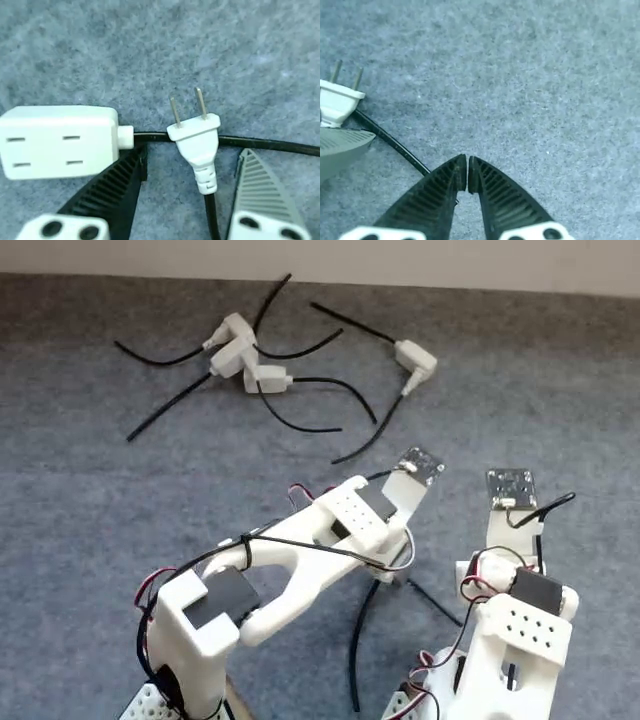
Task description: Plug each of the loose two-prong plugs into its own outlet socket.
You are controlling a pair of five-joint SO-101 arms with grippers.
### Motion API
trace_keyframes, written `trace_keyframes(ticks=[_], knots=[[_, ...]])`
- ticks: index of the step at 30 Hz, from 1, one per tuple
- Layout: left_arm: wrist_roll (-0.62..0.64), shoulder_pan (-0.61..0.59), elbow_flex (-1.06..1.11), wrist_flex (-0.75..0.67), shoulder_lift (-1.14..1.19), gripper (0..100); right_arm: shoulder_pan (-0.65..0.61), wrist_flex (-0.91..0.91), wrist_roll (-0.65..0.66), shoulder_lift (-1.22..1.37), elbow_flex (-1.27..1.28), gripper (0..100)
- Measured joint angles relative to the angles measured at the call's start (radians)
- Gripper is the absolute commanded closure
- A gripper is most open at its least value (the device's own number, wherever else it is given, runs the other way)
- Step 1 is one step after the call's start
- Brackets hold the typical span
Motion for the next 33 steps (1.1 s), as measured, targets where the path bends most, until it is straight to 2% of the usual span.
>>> trace_keyframes(ticks=[5,10,16,24,29,33], knots=[[0.002,0.037,-0.017,0.0,0.008,100,0.0,0.0,0.0,0.0,0.0,97.9],[-0.006,0.055,-0.018,0.012,0.009,99,0.0,0.0,0.0,0.0,0.002,97.9],[-0.141,0.032,-0.068,0.219,0.009,99,0.0,0.0,0.0,0.0,0.002,97.9],[-0.221,-0.265,-0.147,0.466,-0.1,99,0.0,0.0,0.0,0.0,0.002,97.9],[-0.308,-0.393,-0.147,0.525,-0.218,99,-0.026,0.0,0.0,0.0,0.003,97.9],[-0.318,-0.497,-0.107,0.526,-0.245,99,-0.035,0.0,0.0,0.0,0.023,97.9]])
